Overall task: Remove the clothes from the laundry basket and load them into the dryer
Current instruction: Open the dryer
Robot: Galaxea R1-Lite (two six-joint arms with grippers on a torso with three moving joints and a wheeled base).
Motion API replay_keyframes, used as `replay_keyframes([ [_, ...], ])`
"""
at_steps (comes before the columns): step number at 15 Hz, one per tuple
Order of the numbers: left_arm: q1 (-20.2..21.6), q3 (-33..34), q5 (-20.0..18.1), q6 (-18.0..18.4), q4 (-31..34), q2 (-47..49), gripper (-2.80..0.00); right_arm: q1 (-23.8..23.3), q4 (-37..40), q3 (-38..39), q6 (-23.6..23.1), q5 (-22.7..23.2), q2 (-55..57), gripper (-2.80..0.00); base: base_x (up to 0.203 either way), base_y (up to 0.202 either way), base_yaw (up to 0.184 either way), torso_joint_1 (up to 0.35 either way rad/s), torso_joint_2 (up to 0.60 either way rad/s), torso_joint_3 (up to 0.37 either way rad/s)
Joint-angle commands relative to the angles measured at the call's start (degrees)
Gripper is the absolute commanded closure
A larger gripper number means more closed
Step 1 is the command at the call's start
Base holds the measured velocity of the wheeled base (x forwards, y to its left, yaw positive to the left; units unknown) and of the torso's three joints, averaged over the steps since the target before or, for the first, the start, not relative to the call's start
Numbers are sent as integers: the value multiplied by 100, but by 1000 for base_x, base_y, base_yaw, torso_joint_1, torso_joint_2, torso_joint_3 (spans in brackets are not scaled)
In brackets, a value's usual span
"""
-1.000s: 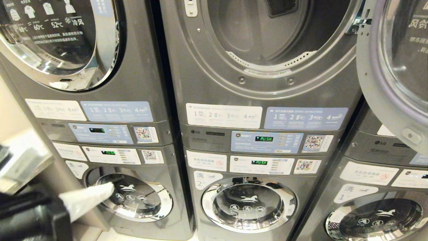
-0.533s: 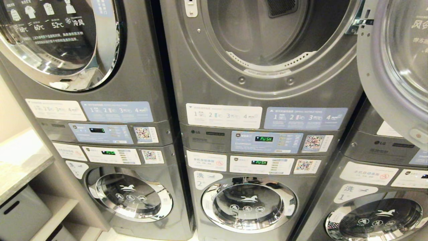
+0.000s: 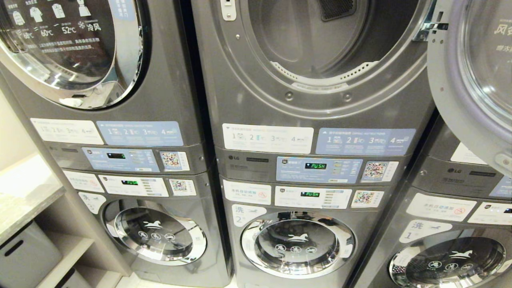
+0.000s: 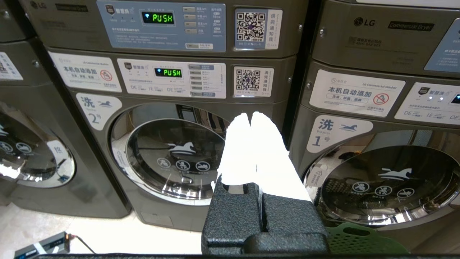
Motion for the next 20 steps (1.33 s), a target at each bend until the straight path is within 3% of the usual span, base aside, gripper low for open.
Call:
replay_keyframes([
  [1, -74, 32, -62, 175, -2, -1009, 0, 4, -149, -113, 31, 18, 3, 0, 0, 0, 0, 0, 0, 0],
  [3, -148, 122, -146, 186, -166, -1534, 0, 4, -307, -703, 34, 204, 144, 0, 0, 0, 0, 0, 0, 0],
  [6, -185, 216, -155, 53, -411, -1527, 0, 4, -505, -1896, 78, 500, 1036, 0, 0, 0, 0, 0, 0, 0],
  [8, -180, 224, -150, 53, -412, -1527, 0, -21, -1029, -2255, 64, 475, 1819, 0, 0, 0, 0, 0, 0, 0],
  [13, -179, 216, -150, 45, -412, -1527, 0, -106, -2735, -3013, -141, -663, 3739, 0, 0, 0, 0, 0, 0, 0],
  [15, -188, 224, -150, 45, -415, -1527, 0, -144, -2850, -2954, -452, -1102, 3851, 0, 0, 0, 0, 0, 0, 0],
  [20, -179, 216, -141, 45, -412, -1527, 0, -190, -3090, -3055, -601, -2304, 4381, 0, 0, 0, 0, 0, 0, 0],
])
